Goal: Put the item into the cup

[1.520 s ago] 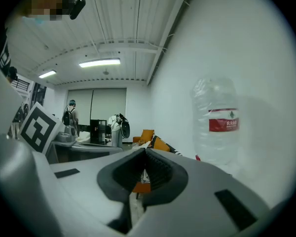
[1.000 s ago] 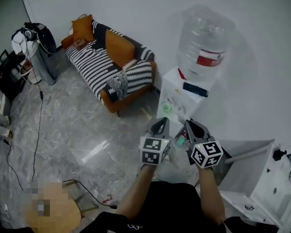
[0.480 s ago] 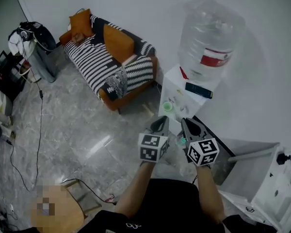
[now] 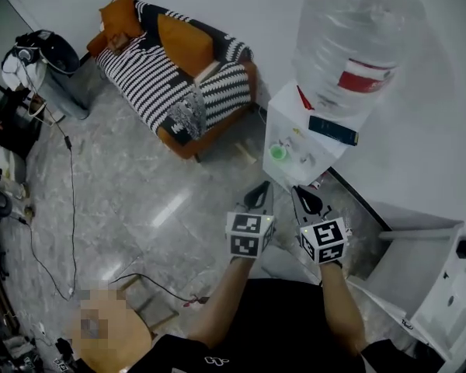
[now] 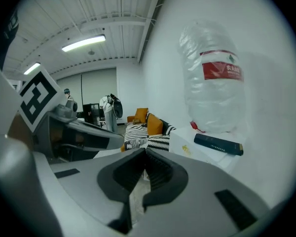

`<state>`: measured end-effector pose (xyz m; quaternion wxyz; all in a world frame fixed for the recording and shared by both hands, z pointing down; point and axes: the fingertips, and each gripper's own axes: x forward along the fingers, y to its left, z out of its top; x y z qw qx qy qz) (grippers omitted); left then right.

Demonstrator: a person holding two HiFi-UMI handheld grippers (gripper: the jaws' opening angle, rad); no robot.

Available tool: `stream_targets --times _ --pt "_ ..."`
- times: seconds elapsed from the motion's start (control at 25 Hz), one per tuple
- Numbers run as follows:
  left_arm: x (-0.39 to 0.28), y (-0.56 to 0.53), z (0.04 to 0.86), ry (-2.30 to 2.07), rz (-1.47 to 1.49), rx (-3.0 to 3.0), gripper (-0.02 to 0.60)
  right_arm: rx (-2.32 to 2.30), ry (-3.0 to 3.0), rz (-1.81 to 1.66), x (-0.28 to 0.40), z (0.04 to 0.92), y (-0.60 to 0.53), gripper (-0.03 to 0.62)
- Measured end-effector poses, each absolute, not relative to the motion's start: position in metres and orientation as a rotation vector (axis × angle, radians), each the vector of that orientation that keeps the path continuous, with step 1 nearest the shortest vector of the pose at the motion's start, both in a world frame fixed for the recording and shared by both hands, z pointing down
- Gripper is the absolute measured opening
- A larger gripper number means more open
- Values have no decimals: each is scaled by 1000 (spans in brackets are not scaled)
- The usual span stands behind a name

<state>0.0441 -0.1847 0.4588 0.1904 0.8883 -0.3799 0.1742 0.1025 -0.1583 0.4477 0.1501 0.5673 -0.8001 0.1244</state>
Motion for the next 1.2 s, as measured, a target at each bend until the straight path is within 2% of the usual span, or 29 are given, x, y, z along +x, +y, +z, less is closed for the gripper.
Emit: stream_targets --times 1.2 --pt "37 -290 628 -972 882 2239 14 1438 -2172 607 115 648 -295 12"
